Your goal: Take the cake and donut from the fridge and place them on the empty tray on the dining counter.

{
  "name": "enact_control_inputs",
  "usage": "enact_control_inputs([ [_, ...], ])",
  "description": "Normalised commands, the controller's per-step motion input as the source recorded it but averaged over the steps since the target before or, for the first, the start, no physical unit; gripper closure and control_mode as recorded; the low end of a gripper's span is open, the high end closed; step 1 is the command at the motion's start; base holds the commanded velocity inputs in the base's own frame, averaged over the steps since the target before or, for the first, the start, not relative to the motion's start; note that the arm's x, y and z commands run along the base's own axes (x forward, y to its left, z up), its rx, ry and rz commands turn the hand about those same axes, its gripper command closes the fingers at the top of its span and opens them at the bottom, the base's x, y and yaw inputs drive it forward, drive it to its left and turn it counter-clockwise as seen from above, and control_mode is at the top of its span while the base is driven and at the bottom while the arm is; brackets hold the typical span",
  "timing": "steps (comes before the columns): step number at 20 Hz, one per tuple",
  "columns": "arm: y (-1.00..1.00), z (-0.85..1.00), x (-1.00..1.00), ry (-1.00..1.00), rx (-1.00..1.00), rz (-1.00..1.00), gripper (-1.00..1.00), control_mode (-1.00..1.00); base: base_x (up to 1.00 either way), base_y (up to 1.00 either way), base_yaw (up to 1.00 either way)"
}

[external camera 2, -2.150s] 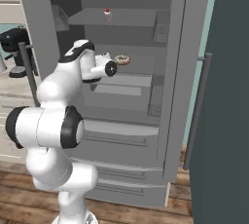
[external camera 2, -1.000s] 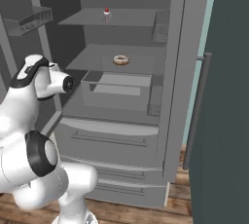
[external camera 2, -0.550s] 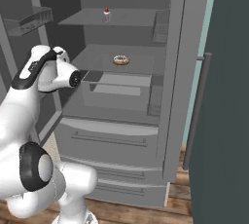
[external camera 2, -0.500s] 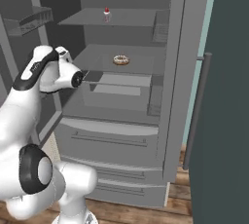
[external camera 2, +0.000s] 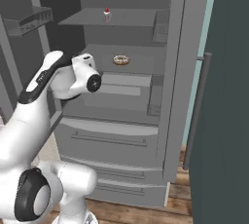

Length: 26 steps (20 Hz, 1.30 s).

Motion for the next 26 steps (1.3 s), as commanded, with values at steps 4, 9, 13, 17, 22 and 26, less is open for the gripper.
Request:
enact_control_inputs([
  [4, -0.58, 0.35, -0.38, 0.36, 0.0, -0.48, -1.0, -1.0, 0.0, 0.0, 0.0],
  [9, -0.24, 0.02, -0.38, 0.16, -0.02, -0.59, -1.0, -1.0, 0.0, 0.0, 0.0],
  [13, -0.27, 0.0, -0.07, 0.0, -0.03, -0.4, -1.0, -1.0, 0.0, 0.0, 0.0],
  [17, -0.34, 0.0, 0.0, 0.01, 0.0, -0.15, -1.0, -1.0, 0.0, 0.0, 0.0],
  [22, -0.13, 0.0, 0.01, 0.05, 0.0, -0.05, -1.0, 1.0, 0.1, -0.03, -0.04],
  [26, 0.0, 0.0, 0.0, 0.0, 0.0, 0.0, -1.0, 1.0, 0.58, -0.05, -0.1],
])
